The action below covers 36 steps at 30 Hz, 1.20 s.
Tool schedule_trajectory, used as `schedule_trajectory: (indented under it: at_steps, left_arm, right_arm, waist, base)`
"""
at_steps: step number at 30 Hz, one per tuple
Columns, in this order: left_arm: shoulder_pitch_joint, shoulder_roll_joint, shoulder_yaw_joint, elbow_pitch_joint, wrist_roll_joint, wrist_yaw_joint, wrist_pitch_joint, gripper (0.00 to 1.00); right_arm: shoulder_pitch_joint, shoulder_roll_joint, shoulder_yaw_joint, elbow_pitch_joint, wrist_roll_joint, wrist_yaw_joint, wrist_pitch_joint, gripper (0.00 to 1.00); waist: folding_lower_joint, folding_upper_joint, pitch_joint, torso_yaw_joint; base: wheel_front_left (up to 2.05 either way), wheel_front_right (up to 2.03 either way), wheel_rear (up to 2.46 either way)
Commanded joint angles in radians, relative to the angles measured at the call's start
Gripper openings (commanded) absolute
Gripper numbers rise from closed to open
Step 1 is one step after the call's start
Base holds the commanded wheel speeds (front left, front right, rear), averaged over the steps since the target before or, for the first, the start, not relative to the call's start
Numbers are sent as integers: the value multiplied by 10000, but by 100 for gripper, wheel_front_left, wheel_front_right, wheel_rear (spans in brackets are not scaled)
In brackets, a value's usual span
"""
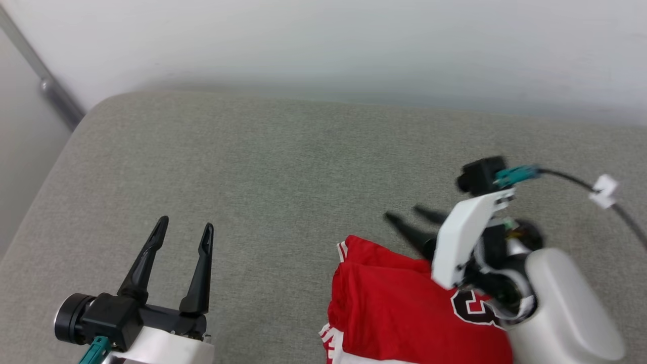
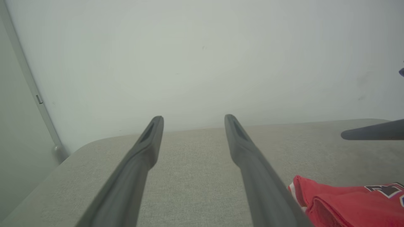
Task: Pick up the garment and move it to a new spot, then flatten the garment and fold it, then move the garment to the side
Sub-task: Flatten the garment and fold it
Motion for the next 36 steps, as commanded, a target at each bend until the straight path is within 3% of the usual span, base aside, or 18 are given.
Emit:
schedule_trajectory:
  at_steps: [1,9,14,19,25,29,36]
  left_arm:
    - [46,-39,-15,-23,32,-13,-21,100]
    - [-46,-122,10,-65,56,-13,-21,100]
    - [-110,-286,33,-42,10,-13,-21,100]
    - [-132,-420,91,-112,-185,-13,-21,100]
    - [-77,-417,-46,3,-263,-13,-21,100]
    - [-1,-478,-115,94,-311,-14,-21,100]
    - [-15,-526,-182,177,-355,-14,-21,100]
  right_arm:
    - [-177,-331,-123,-181,-374,-4,-223,100]
    - [46,-2500,-672,-1374,-2422,-4,-2674,100]
    - [908,-3224,-1425,-1962,-3119,-4,-4259,100]
    - [2270,-2904,-2492,-2541,-3414,-4,-5725,100]
    - [3779,-2069,-3470,-3308,-4289,-4,-7192,100]
    - [4283,-1180,-3653,-3370,-4988,-4,-7791,100]
    - [4643,-574,-3665,-3495,-5248,-6,-8393,100]
  waist:
    - [0,0,-34,-116]
    - [0,0,40,-616]
    - [0,0,124,-824]
    - [0,0,156,-910]
    - [0,0,114,-920]
    - [0,0,85,-938]
    - [0,0,100,-980]
  base:
    - [0,0,0]
    - [0,0,0]
    - [0,0,0]
    - [0,0,0]
    - [0,0,0]
    - [0,0,0]
    - [0,0,0]
